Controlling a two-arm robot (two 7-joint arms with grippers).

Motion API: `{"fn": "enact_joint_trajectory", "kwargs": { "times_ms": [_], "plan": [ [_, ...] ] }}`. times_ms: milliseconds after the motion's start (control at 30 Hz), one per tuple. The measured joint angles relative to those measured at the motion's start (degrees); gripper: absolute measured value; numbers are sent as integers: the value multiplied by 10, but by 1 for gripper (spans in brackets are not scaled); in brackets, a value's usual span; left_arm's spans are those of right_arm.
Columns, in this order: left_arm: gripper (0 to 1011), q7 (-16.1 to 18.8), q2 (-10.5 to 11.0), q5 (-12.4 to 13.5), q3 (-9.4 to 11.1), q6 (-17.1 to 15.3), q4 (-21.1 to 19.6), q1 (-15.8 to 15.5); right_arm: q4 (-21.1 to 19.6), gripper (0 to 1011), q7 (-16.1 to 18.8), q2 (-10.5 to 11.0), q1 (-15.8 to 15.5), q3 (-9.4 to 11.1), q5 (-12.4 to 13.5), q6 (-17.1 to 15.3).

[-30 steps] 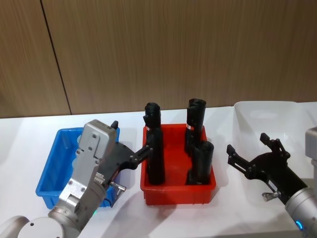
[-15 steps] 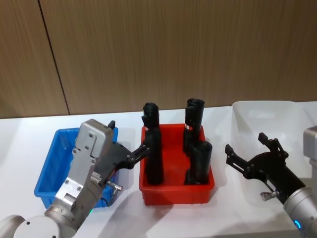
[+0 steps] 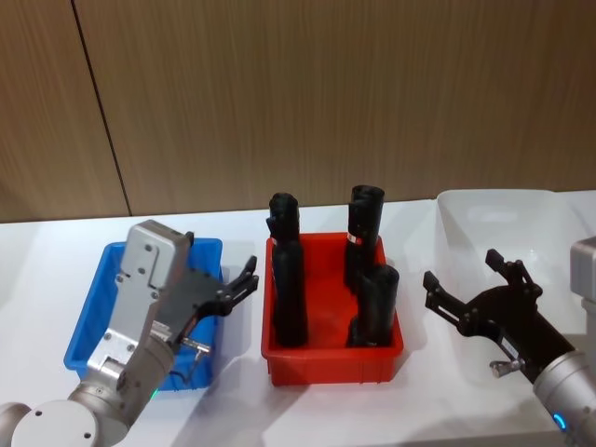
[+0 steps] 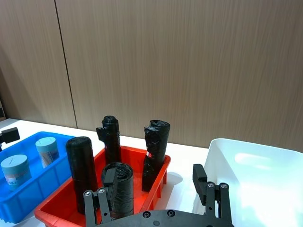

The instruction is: Pick the cotton swabs from the blue box and place them into the white box.

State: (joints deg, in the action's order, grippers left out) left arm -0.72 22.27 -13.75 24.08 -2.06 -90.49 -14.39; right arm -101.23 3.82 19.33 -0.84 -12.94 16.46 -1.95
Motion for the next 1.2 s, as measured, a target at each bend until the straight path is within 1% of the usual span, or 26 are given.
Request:
{"fn": "enact_joint_trajectory", "kwargs": {
  "times_ms": [67,133,167,200,267,500,633,867,1200],
  "plan": [
    [1004,4,0,-5,-1,-2,1,1,0,1002,0,0,0,0,0,0],
    [1004,15,0,-19,-4,-9,4,3,0,1002,0,0,0,0,0,0],
    [1004,15,0,-19,-4,-9,4,3,0,1002,0,0,0,0,0,0],
    [1004,23,-1,-26,-6,-14,5,4,0,1002,0,0,0,0,0,0],
    [1004,28,-1,-31,-7,-19,6,4,0,1002,0,0,0,0,0,0],
    [1004,65,-2,-58,-15,-57,11,8,0,1002,0,0,0,0,0,0],
    [1004,75,-2,-66,-19,-72,13,9,0,1002,0,0,0,0,0,0],
    [1004,97,-4,-82,-26,-113,20,8,0,1002,0,0,0,0,0,0],
    [1004,113,-9,-90,-36,-156,38,-5,0,1002,0,0,0,0,0,0]
  ]
}}
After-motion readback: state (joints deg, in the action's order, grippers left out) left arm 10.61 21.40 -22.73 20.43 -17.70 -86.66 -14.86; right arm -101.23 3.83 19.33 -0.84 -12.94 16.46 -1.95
